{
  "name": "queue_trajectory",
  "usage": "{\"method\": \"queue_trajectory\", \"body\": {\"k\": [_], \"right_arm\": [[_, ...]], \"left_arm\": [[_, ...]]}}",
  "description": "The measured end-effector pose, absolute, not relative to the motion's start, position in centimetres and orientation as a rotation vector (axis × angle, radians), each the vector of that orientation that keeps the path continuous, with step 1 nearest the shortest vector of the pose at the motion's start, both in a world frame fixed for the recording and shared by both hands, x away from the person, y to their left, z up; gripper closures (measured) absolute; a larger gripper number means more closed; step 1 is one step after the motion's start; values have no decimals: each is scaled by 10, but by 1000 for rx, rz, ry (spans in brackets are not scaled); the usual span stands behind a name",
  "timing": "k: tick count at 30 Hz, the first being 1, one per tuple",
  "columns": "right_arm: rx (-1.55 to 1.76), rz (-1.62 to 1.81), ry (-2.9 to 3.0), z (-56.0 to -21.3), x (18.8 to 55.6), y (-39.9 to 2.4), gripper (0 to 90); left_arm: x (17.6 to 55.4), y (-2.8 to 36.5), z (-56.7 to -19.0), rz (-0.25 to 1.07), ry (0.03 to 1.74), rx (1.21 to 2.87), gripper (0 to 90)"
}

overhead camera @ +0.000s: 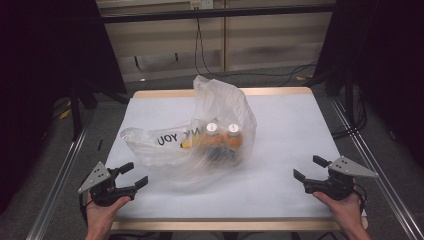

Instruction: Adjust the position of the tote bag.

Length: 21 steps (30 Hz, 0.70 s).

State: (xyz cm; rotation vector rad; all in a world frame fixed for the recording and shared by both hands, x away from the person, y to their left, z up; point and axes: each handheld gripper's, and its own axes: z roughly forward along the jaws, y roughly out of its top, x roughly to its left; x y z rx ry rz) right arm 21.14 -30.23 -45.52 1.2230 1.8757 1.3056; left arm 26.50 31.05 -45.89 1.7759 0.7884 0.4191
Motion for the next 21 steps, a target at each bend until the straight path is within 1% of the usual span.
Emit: {"method": "queue_trajectory", "body": {"k": [3, 5, 7, 8, 9, 10, 11, 13, 14, 15, 17, 19, 20, 21], "right_arm": [[1232, 1307, 1878, -455, 211, -304, 152], [1230, 1301, 1880, -455, 211, -304, 157], [1229, 1292, 1903, -455, 212, -303, 179], [1233, 1295, 1909, -455, 212, -303, 190], [1233, 1295, 1909, -455, 212, -303, 190], [1231, 1300, 1921, -455, 213, -303, 197], [1233, 1298, 1925, -455, 214, -302, 207], [1231, 1310, 1940, -455, 215, -303, 224], [1230, 1319, 1950, -454, 216, -301, 246], [1227, 1327, 1956, -453, 216, -301, 251], [1223, 1346, 1963, -451, 217, -299, 276], [1215, 1359, 1973, -448, 217, -297, 301], [1202, 1366, 1986, -447, 218, -295, 319], [1202, 1366, 1986, -447, 218, -295, 319]], "left_arm": [[265, 310, -459, 403, 789, 1767, 210], [265, 310, -459, 415, 796, 1776, 210], [266, 309, -459, 401, 780, 1770, 220], [265, 307, -459, 408, 762, 1792, 237], [265, 307, -459, 408, 762, 1792, 276], [264, 306, -458, 389, 745, 1789, 276], [264, 305, -458, 375, 742, 1788, 313], [263, 304, -457, 380, 751, 1796, 344], [261, 304, -455, 349, 759, 1795, 366], [261, 304, -455, 349, 759, 1795, 377], [257, 304, -453, 330, 760, 1797, 441], [256, 303, -451, 320, 760, 1802, 462], [256, 302, -450, 305, 749, 1799, 488], [256, 302, -450, 305, 749, 1799, 493]]}}
